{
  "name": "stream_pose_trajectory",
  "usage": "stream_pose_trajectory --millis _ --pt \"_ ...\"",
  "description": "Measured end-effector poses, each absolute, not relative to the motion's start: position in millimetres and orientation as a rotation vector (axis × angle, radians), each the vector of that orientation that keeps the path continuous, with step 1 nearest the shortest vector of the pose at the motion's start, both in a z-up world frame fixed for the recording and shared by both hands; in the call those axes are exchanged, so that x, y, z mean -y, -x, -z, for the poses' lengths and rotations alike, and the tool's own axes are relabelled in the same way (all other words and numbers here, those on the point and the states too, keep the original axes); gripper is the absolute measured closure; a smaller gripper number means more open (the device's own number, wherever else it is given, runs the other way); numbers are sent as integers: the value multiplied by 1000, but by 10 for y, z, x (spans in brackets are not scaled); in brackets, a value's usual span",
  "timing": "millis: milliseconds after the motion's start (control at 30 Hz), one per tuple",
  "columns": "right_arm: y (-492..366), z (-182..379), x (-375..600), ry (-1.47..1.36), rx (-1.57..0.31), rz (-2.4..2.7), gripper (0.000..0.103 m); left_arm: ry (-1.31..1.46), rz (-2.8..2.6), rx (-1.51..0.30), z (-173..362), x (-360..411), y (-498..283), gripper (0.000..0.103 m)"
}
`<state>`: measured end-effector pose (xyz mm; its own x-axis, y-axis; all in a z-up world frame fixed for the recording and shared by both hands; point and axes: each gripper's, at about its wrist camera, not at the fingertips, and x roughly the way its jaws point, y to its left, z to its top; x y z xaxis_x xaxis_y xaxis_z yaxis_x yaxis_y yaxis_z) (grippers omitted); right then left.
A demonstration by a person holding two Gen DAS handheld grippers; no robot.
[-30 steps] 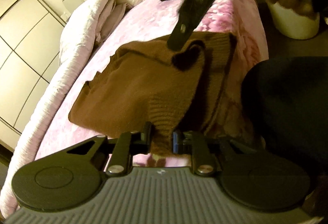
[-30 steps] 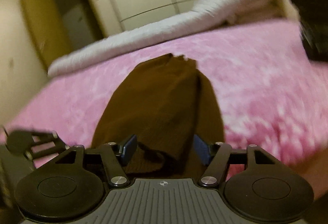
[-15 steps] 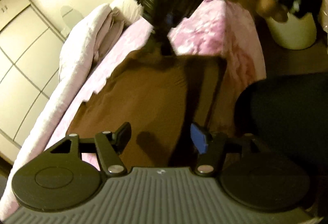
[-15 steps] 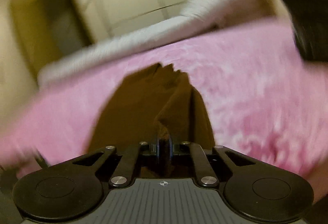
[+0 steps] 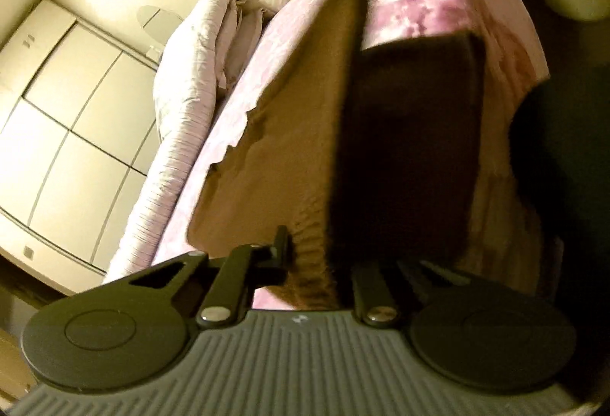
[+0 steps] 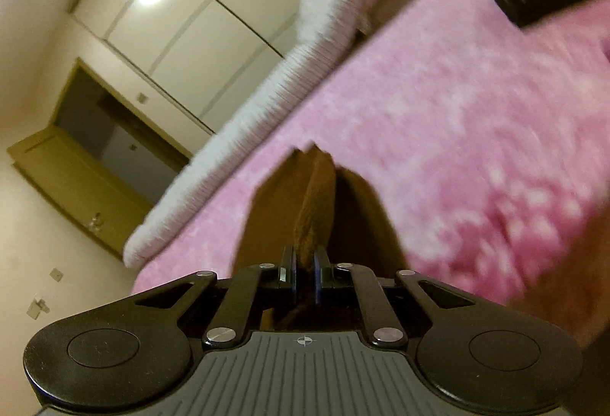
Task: Fold clothes
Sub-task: 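Lift the vest with both grippers and fold it in half lengthwise, then open the left gripper, then open the right gripper and release the vest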
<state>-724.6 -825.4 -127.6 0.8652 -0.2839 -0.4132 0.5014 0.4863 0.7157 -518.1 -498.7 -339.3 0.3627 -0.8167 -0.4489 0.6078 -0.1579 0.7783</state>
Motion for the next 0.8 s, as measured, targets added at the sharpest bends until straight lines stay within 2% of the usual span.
stream_pose_trajectory --millis 233,400,533,567,700,733,800 --pt "7401 1698 8022 -999 -352 514 98 -1267 1321 247 3498 4840 5208 95" --pt "7486 1577 8053 -939 -305 546 98 -1253 1357 257 3492 4924 5337 95" --pt "7399 1575 8088 -870 -374 550 98 -1243 1402 207 3496 4903 5288 91" --pt "7406 1606 8086 -871 -387 548 98 -1230 1430 192 3468 4871 5265 88" --pt "7489 1627 8069 -851 -406 570 98 -1073 1649 14 3220 4773 5013 62" --pt "7515 1580 8061 -824 -402 601 97 -1007 1708 -63 3151 4755 4899 59" --pt "7512 1473 8049 -769 -370 638 96 -887 1789 -180 3013 4705 4692 60"
